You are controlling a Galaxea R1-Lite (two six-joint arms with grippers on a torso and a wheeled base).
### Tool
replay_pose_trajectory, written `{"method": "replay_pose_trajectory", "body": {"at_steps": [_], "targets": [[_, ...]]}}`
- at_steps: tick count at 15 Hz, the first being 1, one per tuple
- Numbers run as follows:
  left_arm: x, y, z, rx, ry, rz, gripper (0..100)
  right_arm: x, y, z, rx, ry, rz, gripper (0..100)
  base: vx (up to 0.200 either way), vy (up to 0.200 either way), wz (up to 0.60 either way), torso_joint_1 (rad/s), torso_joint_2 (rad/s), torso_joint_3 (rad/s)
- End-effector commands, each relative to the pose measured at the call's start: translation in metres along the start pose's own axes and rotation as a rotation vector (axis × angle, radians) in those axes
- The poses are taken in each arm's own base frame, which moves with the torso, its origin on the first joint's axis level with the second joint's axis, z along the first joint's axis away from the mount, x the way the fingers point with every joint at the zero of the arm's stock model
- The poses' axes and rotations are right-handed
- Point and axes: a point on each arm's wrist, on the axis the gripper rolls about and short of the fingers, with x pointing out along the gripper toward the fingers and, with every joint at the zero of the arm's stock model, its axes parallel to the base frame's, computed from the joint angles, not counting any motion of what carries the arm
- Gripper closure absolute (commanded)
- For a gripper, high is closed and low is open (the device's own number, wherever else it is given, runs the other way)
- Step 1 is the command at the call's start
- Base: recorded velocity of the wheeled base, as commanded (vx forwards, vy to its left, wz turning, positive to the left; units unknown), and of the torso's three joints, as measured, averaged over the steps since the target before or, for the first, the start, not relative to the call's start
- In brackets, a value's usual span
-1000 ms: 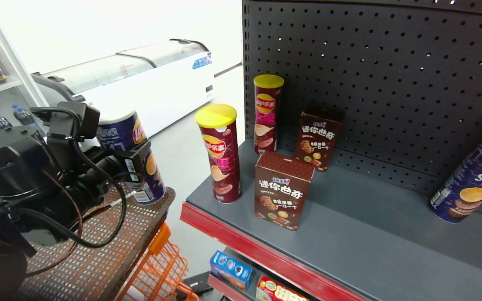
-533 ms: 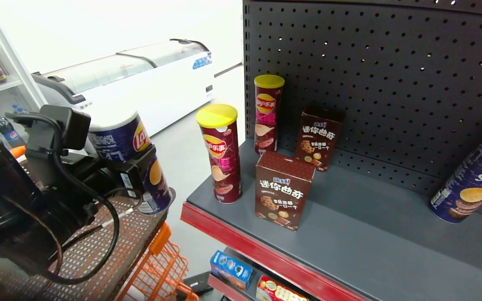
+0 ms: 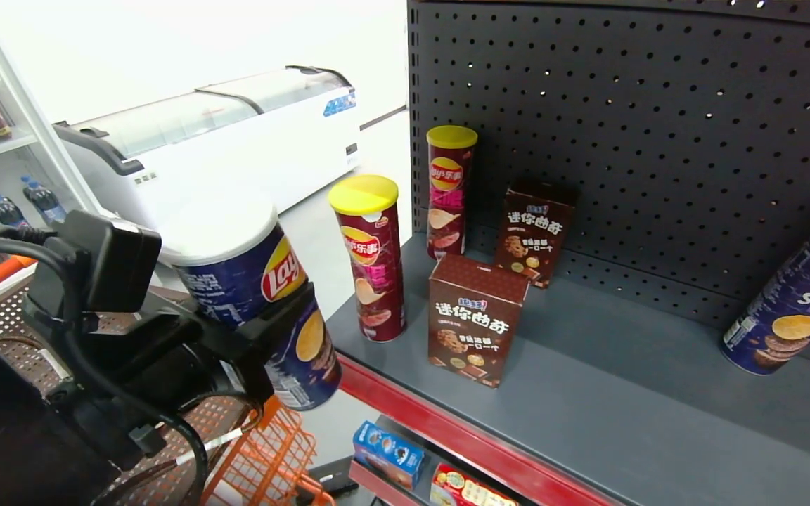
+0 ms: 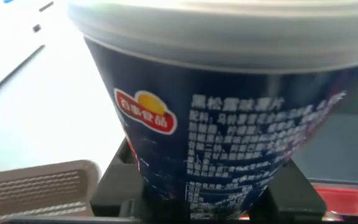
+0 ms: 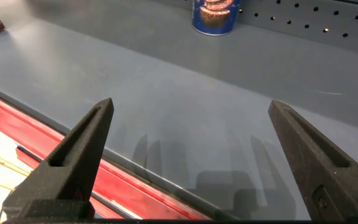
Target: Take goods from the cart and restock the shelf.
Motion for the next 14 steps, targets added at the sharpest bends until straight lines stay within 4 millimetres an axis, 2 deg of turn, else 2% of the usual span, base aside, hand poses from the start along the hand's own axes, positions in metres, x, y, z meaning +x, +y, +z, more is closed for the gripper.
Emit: {"method": "replay_pose_trajectory", "body": {"at_steps": [1,7,14], "targets": [[-0.003,-0.007,0.001,-0.006,-0.003,-0.035,100,0.0,0.0,0.0,0.0,0.001,0.001,0,0.0,0.0,0.0,0.0,0.0,0.0],[-0.014,-0.011,-0.011,0.003,0.039,-0.148,100,0.0,0.0,0.0,0.0,0.001,0.001,0,0.0,0.0,0.0,0.0,0.0,0.0],[-0.022,-0.016,-0.009,0.002,0.071,-0.351,100,0.0,0.0,0.0,-0.002,0.001,0.007,0,0.0,0.0,0.0,0.0,0.0,0.0]]}}
